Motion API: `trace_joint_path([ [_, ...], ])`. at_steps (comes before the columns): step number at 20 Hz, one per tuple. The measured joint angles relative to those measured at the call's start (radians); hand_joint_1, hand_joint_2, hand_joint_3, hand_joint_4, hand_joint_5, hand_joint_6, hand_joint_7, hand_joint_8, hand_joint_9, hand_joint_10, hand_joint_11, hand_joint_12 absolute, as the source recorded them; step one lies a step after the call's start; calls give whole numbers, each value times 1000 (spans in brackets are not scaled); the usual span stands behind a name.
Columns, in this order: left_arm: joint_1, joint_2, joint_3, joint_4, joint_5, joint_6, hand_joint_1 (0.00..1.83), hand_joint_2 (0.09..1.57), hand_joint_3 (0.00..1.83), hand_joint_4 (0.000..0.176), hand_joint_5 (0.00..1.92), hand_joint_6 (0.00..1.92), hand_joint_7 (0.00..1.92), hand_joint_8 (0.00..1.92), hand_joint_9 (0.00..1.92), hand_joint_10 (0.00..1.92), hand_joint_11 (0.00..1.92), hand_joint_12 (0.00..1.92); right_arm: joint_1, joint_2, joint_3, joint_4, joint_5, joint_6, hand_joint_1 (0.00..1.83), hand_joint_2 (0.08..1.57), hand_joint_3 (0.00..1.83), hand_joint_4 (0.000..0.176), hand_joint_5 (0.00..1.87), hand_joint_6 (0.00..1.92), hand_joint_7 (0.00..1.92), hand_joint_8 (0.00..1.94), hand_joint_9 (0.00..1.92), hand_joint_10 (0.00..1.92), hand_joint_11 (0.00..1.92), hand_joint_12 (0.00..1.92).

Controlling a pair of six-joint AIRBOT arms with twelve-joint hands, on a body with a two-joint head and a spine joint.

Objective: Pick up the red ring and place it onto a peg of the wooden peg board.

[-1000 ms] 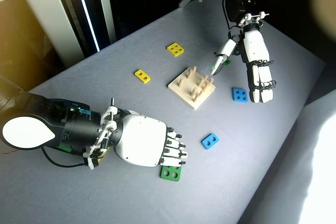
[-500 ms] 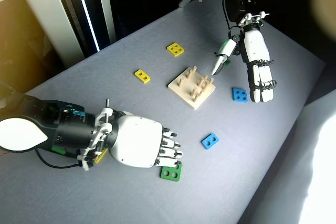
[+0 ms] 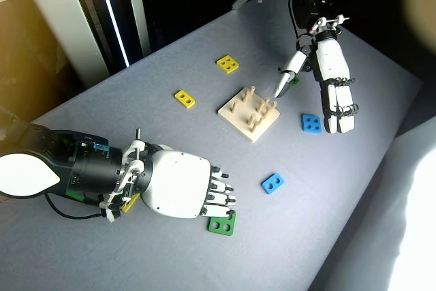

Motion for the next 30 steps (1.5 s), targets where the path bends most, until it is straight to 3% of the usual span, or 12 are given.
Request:
trace_joint_path([
  [3,1,0,0,0,0,0,481,988,0,176,33,0,0,0,0,0,12,7,10,4,-4,-15,-7,-1,1104,1211,2,0,783,1272,562,17,335,52,0,1152],
  [15,7,2,-1,-2,-13,0,470,984,0,176,35,2,0,0,0,0,8,4,34,19,-19,-26,-2,-3,1100,1218,1,0,778,1295,604,19,307,43,0,871],
  [18,7,2,-1,-3,-14,0,468,984,0,176,35,2,0,0,0,0,9,4,37,22,-25,-27,4,-3,1099,1219,1,0,778,1296,604,19,305,42,0,864],
  [20,10,2,-1,-3,-14,0,472,978,0,176,41,4,0,0,0,0,7,4,48,29,-27,-28,14,-3,1104,1212,0,0,789,1281,593,13,314,52,0,974],
  [21,10,2,-1,-3,-13,0,476,980,0,176,37,2,0,0,0,0,4,3,50,31,-27,-27,20,-3,1091,1220,1,0,776,1312,600,19,313,98,0,1120],
  [22,11,4,-1,-4,-13,0,481,976,0,176,36,1,0,0,0,0,0,1,55,34,-31,-27,21,-4,1096,1221,2,0,774,1315,589,38,124,552,0,1242],
  [24,14,6,-1,-4,-15,0,464,981,0,176,37,1,0,0,0,0,25,13,63,46,-46,-30,27,-3,1072,1233,0,0,757,1348,554,47,1,862,0,1394],
  [30,18,6,-1,-14,-14,0,462,981,0,176,32,1,0,0,0,0,0,4,104,65,-74,-33,93,2,1094,1229,0,0,761,1334,550,67,7,855,0,1435],
])
